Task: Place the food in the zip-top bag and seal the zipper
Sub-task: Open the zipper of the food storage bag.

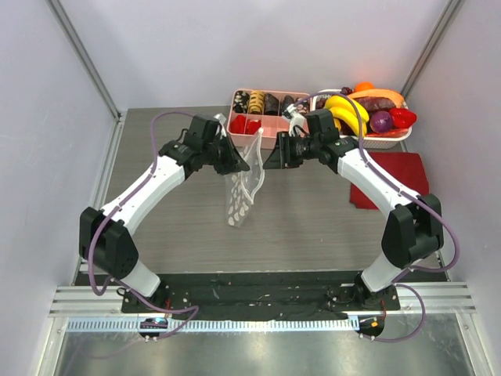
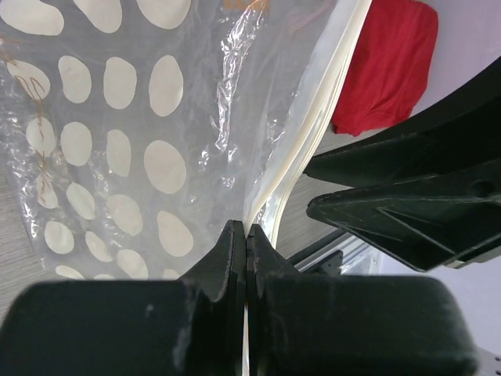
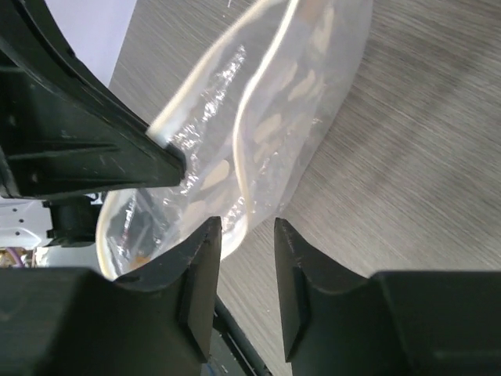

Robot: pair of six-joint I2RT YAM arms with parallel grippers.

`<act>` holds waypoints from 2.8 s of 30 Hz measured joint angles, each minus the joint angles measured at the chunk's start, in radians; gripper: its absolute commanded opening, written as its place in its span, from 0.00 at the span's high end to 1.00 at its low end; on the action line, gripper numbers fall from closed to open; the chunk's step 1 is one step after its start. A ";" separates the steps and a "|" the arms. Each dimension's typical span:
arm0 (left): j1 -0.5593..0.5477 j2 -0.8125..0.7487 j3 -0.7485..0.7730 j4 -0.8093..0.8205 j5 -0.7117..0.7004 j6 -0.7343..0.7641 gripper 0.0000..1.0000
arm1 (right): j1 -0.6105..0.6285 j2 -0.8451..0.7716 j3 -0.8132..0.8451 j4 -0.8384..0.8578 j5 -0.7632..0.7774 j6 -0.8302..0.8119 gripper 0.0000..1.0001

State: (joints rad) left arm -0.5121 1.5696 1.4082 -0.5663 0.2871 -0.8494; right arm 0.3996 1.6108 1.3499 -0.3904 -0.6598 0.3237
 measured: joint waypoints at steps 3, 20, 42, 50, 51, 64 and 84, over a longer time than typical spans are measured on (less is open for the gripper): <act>0.026 -0.019 -0.024 0.016 0.027 -0.011 1.00 | 0.004 0.000 0.000 -0.021 0.018 -0.029 0.44; 0.077 -0.089 -0.138 0.161 0.184 -0.098 1.00 | 0.097 0.085 0.032 0.023 -0.016 -0.037 0.90; 0.123 -0.157 -0.027 -0.213 -0.167 0.300 0.74 | 0.023 0.088 0.214 -0.386 0.103 -0.379 0.99; 0.114 -0.158 0.018 -0.212 -0.164 0.360 0.59 | 0.024 0.088 0.225 -0.441 0.040 -0.402 0.99; 0.109 -0.157 0.026 -0.210 -0.168 0.364 0.59 | 0.031 0.088 0.225 -0.446 0.033 -0.402 0.99; 0.030 -0.132 0.066 -0.192 -0.158 0.424 0.35 | 0.076 0.088 0.225 -0.459 -0.020 -0.401 0.99; -0.114 -0.112 0.022 -0.130 -0.169 0.443 0.76 | 0.081 0.090 0.225 -0.455 -0.023 -0.396 0.99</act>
State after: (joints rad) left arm -0.6262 1.4574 1.4303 -0.6968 0.1181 -0.4065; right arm 0.4808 1.7004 1.5745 -0.8459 -0.6830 -0.0727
